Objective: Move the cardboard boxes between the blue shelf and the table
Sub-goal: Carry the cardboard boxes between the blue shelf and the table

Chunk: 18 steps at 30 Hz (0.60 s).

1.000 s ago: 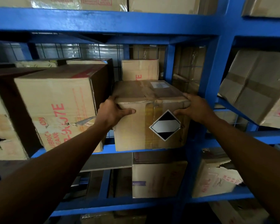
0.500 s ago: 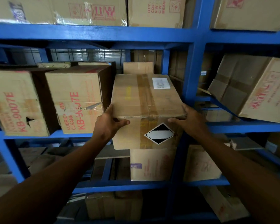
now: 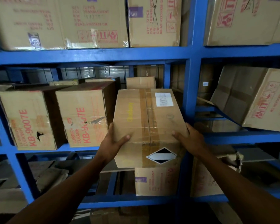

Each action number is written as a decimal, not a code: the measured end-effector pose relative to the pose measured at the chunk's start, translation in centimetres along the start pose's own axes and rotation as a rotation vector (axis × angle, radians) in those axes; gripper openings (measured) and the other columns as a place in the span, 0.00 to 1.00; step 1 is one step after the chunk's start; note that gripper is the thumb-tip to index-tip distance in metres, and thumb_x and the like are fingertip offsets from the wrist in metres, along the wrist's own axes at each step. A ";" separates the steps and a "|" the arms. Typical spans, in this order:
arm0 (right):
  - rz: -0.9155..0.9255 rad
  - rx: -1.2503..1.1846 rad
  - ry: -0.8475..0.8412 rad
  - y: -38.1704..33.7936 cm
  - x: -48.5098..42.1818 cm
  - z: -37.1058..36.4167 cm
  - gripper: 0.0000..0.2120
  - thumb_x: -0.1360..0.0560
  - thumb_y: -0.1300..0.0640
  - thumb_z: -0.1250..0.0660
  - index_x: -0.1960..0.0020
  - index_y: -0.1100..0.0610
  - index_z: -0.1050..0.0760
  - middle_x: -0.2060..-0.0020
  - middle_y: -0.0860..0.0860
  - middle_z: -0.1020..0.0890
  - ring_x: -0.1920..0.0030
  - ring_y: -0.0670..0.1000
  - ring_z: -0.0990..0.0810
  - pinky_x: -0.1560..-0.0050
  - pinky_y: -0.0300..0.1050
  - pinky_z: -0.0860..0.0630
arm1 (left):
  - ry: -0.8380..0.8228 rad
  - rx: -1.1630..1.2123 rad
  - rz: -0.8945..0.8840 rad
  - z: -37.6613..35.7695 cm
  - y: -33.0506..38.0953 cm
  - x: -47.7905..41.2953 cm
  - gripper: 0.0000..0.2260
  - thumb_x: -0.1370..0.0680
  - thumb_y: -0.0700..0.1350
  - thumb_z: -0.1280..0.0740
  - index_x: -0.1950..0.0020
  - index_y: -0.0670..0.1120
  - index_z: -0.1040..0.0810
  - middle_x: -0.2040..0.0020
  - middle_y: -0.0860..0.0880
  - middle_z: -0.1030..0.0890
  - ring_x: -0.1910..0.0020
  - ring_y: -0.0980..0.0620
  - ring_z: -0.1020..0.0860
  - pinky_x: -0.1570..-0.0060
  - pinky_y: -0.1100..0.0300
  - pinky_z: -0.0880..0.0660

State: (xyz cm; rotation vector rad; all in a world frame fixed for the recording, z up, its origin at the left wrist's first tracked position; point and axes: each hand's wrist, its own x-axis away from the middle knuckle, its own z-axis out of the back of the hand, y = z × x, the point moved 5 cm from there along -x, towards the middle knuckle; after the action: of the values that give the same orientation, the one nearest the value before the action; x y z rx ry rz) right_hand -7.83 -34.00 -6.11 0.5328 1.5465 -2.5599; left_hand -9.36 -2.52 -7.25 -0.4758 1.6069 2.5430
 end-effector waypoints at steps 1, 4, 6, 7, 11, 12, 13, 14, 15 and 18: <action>-0.009 -0.016 -0.008 0.1 -0.5 -0.2 0.24 0.25 0.46 0.29 0.32 0.50 0.28 0.49 0.43 0.23 0.47 0.48 0.23 0.54 0.39 0.28 | -0.002 0.002 0.005 0.0 -0.1 -0.4 0.48 0.31 0.63 0.29 0.20 0.55 0.54 0.26 0.51 0.33 0.33 0.49 0.29 0.36 0.45 0.26; -0.012 -0.047 -0.025 0.4 -2.2 -0.6 0.25 0.26 0.48 0.28 0.32 0.50 0.29 0.46 0.46 0.22 0.46 0.49 0.22 0.54 0.40 0.27 | -0.006 0.031 -0.027 -0.1 0.1 -1.8 0.44 0.28 0.59 0.29 0.20 0.55 0.52 0.31 0.55 0.30 0.36 0.52 0.28 0.40 0.52 0.26; -0.033 -0.108 -0.055 0.2 -3.3 -0.6 0.25 0.26 0.51 0.27 0.32 0.49 0.30 0.45 0.46 0.21 0.45 0.51 0.21 0.48 0.48 0.23 | 0.007 0.121 -0.010 0.0 0.1 -2.8 0.40 0.25 0.54 0.29 0.20 0.55 0.49 0.34 0.56 0.30 0.39 0.53 0.27 0.45 0.56 0.27; -0.052 -0.159 -0.091 0.1 -3.7 -0.6 0.24 0.25 0.54 0.27 0.32 0.47 0.30 0.46 0.46 0.21 0.45 0.50 0.21 0.47 0.49 0.23 | 0.003 0.194 0.007 0.1 0.1 -3.2 0.37 0.23 0.51 0.31 0.20 0.55 0.48 0.34 0.55 0.30 0.41 0.53 0.26 0.47 0.57 0.27; -0.134 -0.279 -0.252 0.0 -4.4 -0.1 0.26 0.25 0.62 0.30 0.31 0.43 0.32 0.45 0.48 0.20 0.47 0.50 0.21 0.50 0.48 0.22 | -0.061 0.398 0.063 0.6 -0.6 -4.6 0.29 0.22 0.44 0.35 0.25 0.62 0.40 0.36 0.54 0.25 0.40 0.47 0.24 0.48 0.50 0.25; -0.151 -0.293 -0.266 0.2 -4.5 0.0 0.28 0.25 0.62 0.31 0.30 0.43 0.33 0.44 0.49 0.20 0.46 0.51 0.20 0.49 0.49 0.22 | -0.078 0.426 0.075 0.7 -0.9 -4.7 0.29 0.23 0.44 0.35 0.25 0.62 0.38 0.36 0.52 0.24 0.39 0.45 0.24 0.45 0.48 0.25; -0.170 -0.314 -0.268 0.5 -4.6 0.0 0.29 0.24 0.63 0.32 0.29 0.42 0.35 0.43 0.49 0.20 0.45 0.53 0.20 0.49 0.48 0.23 | -0.094 0.440 0.082 0.8 -1.2 -4.6 0.30 0.24 0.46 0.33 0.25 0.63 0.37 0.35 0.51 0.24 0.39 0.44 0.23 0.43 0.46 0.25; -0.187 -0.333 -0.258 0.7 -4.6 -0.1 0.29 0.24 0.63 0.33 0.29 0.41 0.36 0.44 0.49 0.20 0.45 0.53 0.20 0.51 0.47 0.23 | -0.104 0.442 0.086 0.8 -1.5 -4.5 0.31 0.26 0.48 0.33 0.25 0.64 0.37 0.35 0.50 0.23 0.39 0.44 0.23 0.43 0.46 0.25; -0.196 -0.344 -0.241 0.9 -4.4 -0.4 0.29 0.23 0.63 0.34 0.30 0.40 0.37 0.45 0.49 0.21 0.46 0.53 0.20 0.53 0.46 0.24 | -0.109 0.429 0.083 0.6 -1.6 -4.2 0.32 0.27 0.50 0.33 0.25 0.65 0.38 0.34 0.51 0.23 0.40 0.45 0.22 0.44 0.47 0.24; -0.189 -0.372 -0.176 1.3 -3.6 -1.4 0.25 0.23 0.62 0.34 0.32 0.41 0.34 0.46 0.48 0.20 0.47 0.53 0.20 0.54 0.46 0.25 | -0.083 0.423 0.069 -0.4 -1.6 -2.7 0.35 0.29 0.53 0.34 0.23 0.64 0.42 0.32 0.52 0.26 0.39 0.47 0.23 0.44 0.50 0.26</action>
State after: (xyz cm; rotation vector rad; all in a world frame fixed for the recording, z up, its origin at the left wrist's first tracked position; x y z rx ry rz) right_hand -3.76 -33.71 -6.56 0.1217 2.0192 -2.2754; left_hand -6.29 -1.91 -7.96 -0.2703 2.0808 2.1383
